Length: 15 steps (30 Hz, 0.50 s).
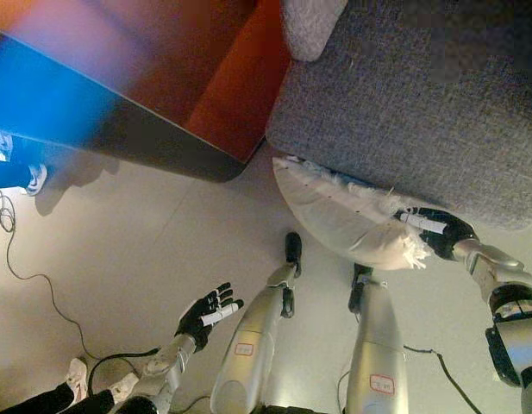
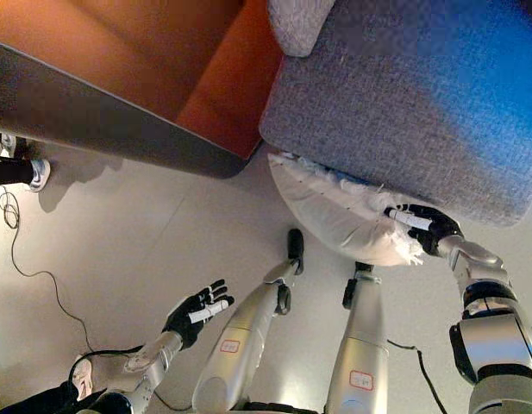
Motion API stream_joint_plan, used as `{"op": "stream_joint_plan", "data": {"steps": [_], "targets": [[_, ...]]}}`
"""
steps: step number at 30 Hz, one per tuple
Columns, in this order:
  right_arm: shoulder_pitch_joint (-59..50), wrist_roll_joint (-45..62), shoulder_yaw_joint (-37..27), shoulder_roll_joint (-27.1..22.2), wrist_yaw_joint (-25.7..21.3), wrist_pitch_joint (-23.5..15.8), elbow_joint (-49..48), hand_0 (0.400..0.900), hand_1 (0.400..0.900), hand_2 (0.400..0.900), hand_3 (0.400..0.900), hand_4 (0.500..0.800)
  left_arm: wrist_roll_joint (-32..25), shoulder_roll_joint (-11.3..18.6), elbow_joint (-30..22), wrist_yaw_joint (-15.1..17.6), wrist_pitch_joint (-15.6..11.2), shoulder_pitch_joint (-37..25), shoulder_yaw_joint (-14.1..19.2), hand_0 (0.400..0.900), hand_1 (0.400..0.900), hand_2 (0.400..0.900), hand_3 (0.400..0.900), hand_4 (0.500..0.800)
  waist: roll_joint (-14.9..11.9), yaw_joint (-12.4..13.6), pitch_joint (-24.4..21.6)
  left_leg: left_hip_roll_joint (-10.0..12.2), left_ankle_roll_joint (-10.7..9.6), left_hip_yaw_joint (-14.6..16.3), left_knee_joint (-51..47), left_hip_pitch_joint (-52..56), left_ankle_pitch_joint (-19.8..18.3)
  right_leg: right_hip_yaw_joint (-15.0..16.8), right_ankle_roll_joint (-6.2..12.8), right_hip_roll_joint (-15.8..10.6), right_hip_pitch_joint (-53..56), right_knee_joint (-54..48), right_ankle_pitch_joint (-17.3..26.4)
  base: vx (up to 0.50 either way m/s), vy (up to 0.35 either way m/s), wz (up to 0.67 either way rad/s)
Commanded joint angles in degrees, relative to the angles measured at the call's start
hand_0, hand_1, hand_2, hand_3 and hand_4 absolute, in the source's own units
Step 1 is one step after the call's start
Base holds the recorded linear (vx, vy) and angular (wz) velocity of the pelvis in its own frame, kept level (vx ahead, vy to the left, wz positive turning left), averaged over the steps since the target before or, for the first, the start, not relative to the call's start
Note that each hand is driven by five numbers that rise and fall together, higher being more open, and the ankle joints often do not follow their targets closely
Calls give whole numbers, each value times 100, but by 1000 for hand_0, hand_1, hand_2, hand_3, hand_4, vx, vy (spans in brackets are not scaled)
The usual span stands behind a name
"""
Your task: Pick up the pillow and put it on the sofa.
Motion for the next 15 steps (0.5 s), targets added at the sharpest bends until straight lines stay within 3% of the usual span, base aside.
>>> {"op": "stream_joint_plan", "data": {"steps": [1, 8, 15], "targets": [[162, 244, -263, -396, 532, -671, -627, 400, 400, 400, 400, 500, 80, 133, 320, -50, -26, 548, 317, 900, 900, 900, 900, 800, -127, -257, -18, 46, -372, 130, 617, 629, -1142, -360, -101, 327, 747, -735, 27, 97, -74, 0], [1165, 138, -474, -82, 861, -808, -1204, 400, 400, 400, 400, 500, 363, 233, 755, -150, 76, 594, 664, 900, 900, 900, 900, 800, -643, -258, -520, 175, -364, 144, -64, 1597, -1082, -449, 69, 336, 1867, -1522, 201, 106, -72, -1], [2014, -72, -684, 162, 1053, -534, -2221, 400, 400, 400, 400, 500, 805, 121, 1201, -119, 162, 824, 1084, 900, 900, 900, 900, 800, -1043, -323, -1208, 254, -356, 239, -919, 2585, -991, -475, 252, 421, 2897, -2391, 422, 151, -48, -4]]}}
